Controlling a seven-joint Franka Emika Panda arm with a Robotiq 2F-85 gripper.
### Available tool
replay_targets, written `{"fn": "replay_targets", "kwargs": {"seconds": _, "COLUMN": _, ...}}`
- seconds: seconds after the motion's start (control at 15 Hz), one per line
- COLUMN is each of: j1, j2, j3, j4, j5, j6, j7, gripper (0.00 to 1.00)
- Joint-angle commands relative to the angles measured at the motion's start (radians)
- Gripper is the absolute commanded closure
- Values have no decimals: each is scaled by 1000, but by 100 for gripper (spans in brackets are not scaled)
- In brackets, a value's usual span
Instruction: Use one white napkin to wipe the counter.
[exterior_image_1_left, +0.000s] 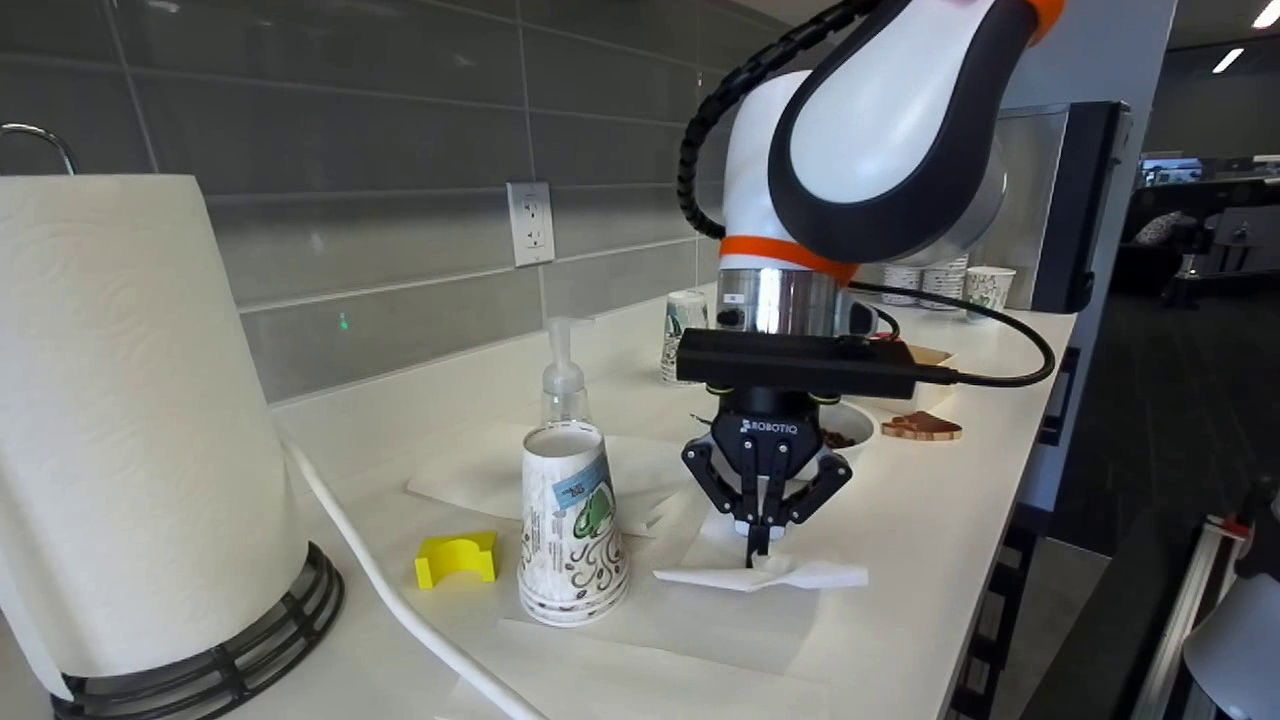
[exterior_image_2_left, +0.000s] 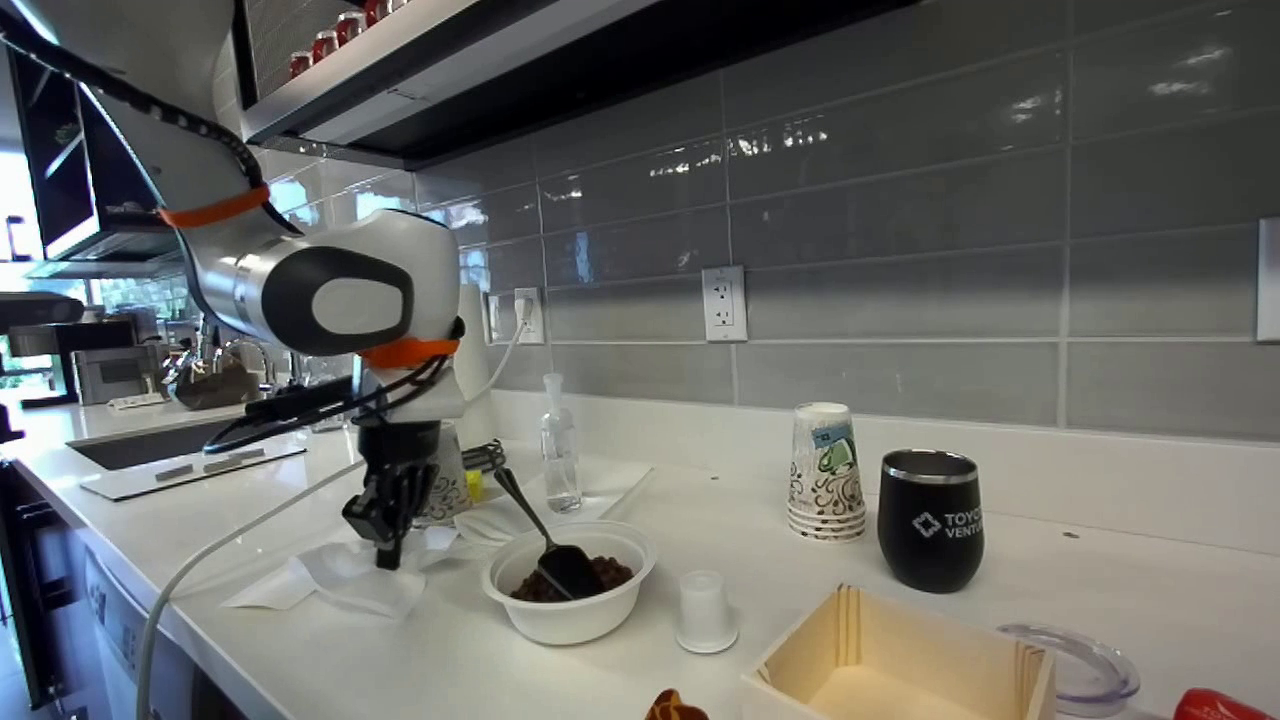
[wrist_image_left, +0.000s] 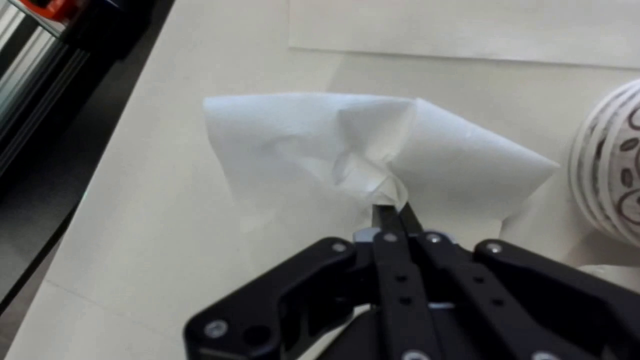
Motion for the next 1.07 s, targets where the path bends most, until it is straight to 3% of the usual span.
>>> {"fn": "replay_targets", "kwargs": {"seconds": 0.0, "j1": -13, "j2": -90, "j3": 11, "j4": -6, "j5": -60, "j6": -110, "j7": 12, "gripper": 100}}
{"fn": "replay_targets", "kwargs": {"seconds": 0.33, "j1": 18, "j2": -200, "j3": 62, "j4": -13, "j5": -106, "j6": -75, "j7": 13, "gripper": 100}}
{"fn": "replay_targets", "kwargs": {"seconds": 0.6, "j1": 53, "j2": -190, "j3": 109, "j4": 38, "j5": -103, "j6": -42, "j7": -11, "gripper": 100}}
{"fn": "replay_targets", "kwargs": {"seconds": 1.0, "j1": -5, "j2": -60, "j3": 246, "j4": 141, "j5": -334, "j6": 6, "j7": 160, "gripper": 100}}
